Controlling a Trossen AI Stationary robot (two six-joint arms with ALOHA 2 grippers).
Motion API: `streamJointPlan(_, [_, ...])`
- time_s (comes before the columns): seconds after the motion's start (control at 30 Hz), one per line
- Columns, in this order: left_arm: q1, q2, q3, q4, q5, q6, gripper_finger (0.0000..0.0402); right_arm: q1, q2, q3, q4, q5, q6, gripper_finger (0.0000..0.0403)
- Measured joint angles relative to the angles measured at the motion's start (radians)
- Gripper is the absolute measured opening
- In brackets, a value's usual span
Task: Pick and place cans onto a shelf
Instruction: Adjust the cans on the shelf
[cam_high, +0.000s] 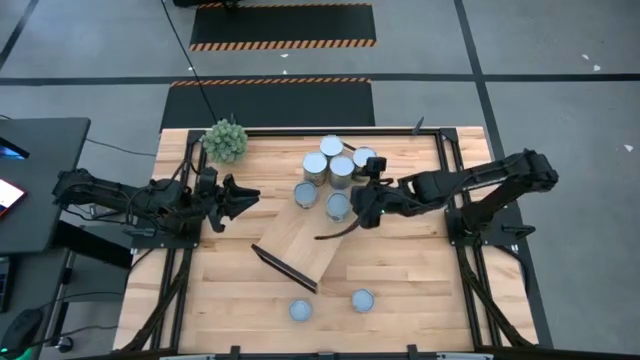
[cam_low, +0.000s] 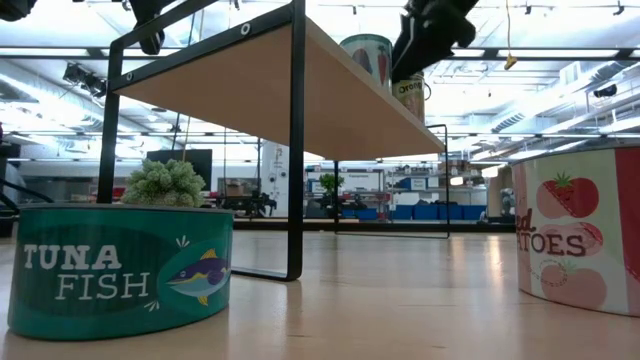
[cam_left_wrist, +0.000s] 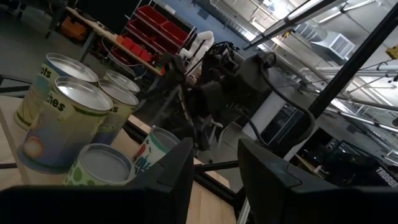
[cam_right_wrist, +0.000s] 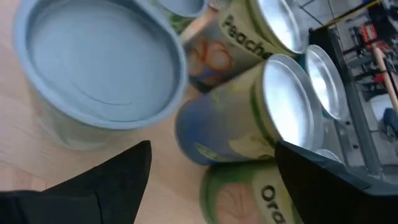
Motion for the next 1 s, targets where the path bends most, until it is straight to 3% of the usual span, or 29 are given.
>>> streamJointPlan(0.43, [-0.001, 0.0, 0.0, -0.001, 0.006, -0.011, 0.0133, 0.126, -0.027, 0.019, -0.037, 0.004, 0.109, 0.0349])
streamJointPlan(0.57, [0.003, 0.027, 0.009, -0.032, -0.063, -0.019, 0.0133, 0.158, -0.027, 0.019, -0.037, 0.003, 0.149, 0.0349])
streamJointPlan(0.7, [0.054, 0.088, 0.072, -0.125, -0.126, 0.0, 0.0133, 0.143, -0.025, 0.019, -0.034, 0.002, 0.156, 0.0349])
streamJointPlan(1.0, [0.167, 0.213, 0.259, -0.345, -0.128, 0.093, 0.0133, 0.065, 0.0, 0.018, 0.056, -0.018, 0.017, 0.0349])
